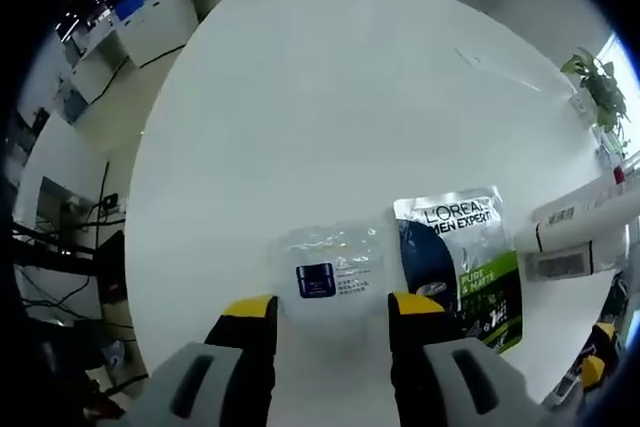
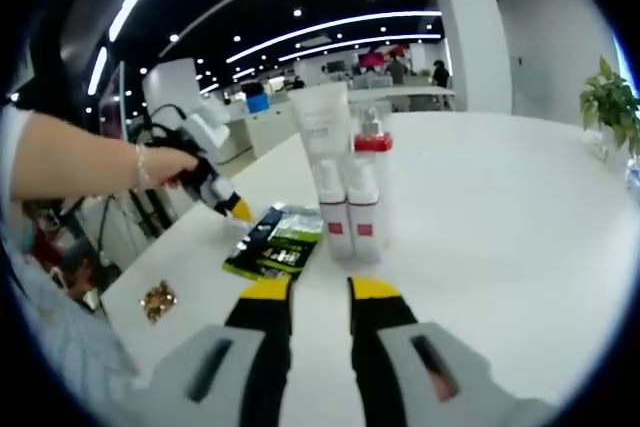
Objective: Arrange the skincare products in the storage area until every visible bottle or jar stands upright without overlapping.
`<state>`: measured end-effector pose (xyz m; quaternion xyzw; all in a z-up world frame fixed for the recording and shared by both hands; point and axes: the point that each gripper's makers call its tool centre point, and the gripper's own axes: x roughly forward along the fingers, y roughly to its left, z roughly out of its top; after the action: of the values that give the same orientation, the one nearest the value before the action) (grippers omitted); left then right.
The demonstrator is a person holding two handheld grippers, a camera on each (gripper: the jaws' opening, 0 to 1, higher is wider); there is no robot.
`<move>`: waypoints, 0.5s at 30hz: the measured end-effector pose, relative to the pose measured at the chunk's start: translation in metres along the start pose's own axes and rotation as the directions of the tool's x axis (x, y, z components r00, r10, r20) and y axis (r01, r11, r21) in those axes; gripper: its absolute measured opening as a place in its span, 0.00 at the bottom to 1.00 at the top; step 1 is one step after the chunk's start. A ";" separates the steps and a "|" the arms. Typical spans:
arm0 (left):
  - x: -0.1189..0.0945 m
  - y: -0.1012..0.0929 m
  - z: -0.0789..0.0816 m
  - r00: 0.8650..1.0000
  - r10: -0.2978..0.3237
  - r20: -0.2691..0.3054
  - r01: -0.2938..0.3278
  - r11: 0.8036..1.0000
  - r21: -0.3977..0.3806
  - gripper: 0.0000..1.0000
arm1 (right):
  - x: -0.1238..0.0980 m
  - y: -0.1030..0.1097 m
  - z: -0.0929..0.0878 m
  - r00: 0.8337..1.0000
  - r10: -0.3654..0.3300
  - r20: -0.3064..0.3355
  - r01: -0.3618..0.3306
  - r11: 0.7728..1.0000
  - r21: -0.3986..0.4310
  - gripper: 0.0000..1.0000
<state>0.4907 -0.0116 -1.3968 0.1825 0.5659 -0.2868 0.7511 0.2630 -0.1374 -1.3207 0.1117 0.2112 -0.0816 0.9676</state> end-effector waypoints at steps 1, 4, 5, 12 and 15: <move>-0.004 0.001 0.003 1.000 -0.009 0.017 0.009 1.000 -0.005 0.47 | 0.003 0.002 0.001 1.000 0.008 0.000 -0.008 1.000 -0.002 0.20; -0.016 0.003 0.013 0.996 -0.028 0.079 0.029 1.000 -0.012 0.49 | 0.009 0.008 0.004 0.999 0.035 0.009 -0.035 0.999 -0.002 0.21; -0.017 0.003 0.013 0.996 -0.030 0.085 0.031 0.999 -0.009 0.49 | 0.011 0.011 0.005 0.999 0.046 0.011 -0.046 0.999 -0.001 0.21; -0.041 0.011 0.006 0.973 -0.053 0.224 0.038 0.997 0.072 0.56 | 0.023 0.033 0.021 0.990 0.132 0.039 -0.130 0.991 -0.040 0.28; -0.046 0.019 -0.005 0.964 -0.051 0.259 0.032 0.996 0.079 0.57 | 0.031 0.040 0.025 0.988 0.153 0.032 -0.151 0.987 -0.047 0.28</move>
<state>0.4899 0.0164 -1.3552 0.1591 0.4547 -0.3449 0.8056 0.3094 -0.1086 -1.3044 0.1043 0.1865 -0.0049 0.9769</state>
